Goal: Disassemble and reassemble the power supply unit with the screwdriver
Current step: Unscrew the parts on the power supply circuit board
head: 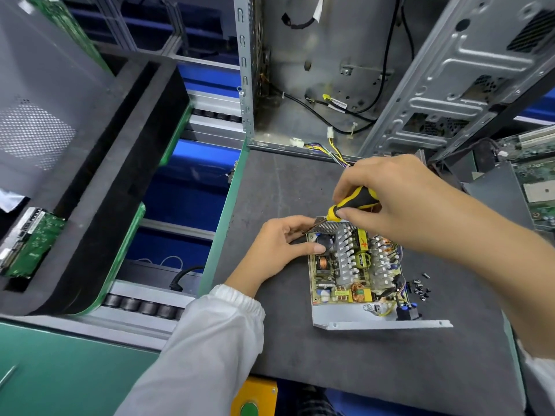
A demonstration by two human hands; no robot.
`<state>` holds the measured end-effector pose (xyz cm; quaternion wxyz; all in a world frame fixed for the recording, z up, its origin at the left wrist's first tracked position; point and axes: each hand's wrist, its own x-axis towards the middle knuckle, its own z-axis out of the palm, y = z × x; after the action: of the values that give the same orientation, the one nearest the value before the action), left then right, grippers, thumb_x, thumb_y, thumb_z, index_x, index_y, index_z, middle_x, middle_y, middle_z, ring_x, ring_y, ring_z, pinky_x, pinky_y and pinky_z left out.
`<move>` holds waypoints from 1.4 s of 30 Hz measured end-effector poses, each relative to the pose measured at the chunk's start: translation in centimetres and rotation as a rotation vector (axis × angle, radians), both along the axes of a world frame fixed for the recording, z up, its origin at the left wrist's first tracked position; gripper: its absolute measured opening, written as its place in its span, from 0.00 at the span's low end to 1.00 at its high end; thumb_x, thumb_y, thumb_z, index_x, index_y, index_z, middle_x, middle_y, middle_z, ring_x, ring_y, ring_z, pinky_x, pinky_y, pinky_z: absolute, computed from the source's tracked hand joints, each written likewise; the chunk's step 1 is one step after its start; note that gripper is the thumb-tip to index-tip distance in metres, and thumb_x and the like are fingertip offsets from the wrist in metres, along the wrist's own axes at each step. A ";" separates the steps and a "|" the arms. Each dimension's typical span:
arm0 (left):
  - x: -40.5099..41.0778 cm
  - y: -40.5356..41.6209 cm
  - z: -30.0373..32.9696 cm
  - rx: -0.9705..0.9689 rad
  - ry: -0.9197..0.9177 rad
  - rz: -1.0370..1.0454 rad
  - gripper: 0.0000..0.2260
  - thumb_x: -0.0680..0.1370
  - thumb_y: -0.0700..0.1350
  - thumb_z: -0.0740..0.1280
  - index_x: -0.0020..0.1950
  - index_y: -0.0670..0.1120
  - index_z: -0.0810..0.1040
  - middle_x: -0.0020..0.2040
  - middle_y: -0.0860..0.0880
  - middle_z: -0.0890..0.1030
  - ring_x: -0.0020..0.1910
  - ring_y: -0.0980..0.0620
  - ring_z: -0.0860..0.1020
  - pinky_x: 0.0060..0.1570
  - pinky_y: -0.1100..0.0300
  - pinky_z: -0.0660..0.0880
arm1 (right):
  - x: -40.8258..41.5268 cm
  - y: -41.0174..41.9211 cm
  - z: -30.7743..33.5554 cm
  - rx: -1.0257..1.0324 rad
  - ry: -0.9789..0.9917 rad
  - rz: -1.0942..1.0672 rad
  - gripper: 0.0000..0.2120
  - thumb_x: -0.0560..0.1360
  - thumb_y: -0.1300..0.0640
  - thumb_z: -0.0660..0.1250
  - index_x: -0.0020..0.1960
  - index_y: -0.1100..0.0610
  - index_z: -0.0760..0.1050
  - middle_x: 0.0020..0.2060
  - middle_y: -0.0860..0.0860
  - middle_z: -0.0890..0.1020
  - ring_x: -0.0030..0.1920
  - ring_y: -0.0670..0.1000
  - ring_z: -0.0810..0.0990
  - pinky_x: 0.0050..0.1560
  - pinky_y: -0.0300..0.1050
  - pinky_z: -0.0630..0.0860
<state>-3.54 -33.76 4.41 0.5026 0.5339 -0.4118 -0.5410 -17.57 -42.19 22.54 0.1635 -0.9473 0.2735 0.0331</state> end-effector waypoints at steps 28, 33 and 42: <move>-3.0 0.2 0.5 -0.019 -0.238 0.232 0.12 0.69 0.43 0.78 0.50 0.45 0.81 0.44 0.55 0.84 0.46 0.62 0.81 0.49 0.72 0.73 | 1.1 0.9 -1.0 -0.070 0.156 -0.003 0.07 0.77 0.54 0.64 0.54 0.53 0.75 0.44 0.45 0.69 0.52 0.50 0.74 0.55 0.42 0.70; -4.3 1.2 0.1 -0.054 -0.217 0.410 0.24 0.67 0.42 0.80 0.49 0.50 0.66 0.51 0.53 0.80 0.53 0.63 0.79 0.55 0.71 0.73 | 0.9 0.9 -0.9 -0.059 0.142 -0.024 0.07 0.76 0.54 0.64 0.53 0.53 0.75 0.47 0.47 0.74 0.53 0.50 0.74 0.56 0.44 0.70; -5.0 1.9 -0.8 -0.259 -0.413 0.502 0.12 0.69 0.43 0.78 0.48 0.43 0.80 0.53 0.51 0.81 0.55 0.53 0.79 0.53 0.49 0.78 | 0.4 1.0 -0.6 -0.041 0.145 -0.068 0.07 0.76 0.54 0.64 0.54 0.53 0.76 0.50 0.49 0.76 0.53 0.50 0.74 0.56 0.45 0.70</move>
<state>-8.58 -31.88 3.57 0.5896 0.6484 -0.4260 -0.2245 -17.16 -41.20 21.91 0.1250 -0.9358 0.3171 0.0904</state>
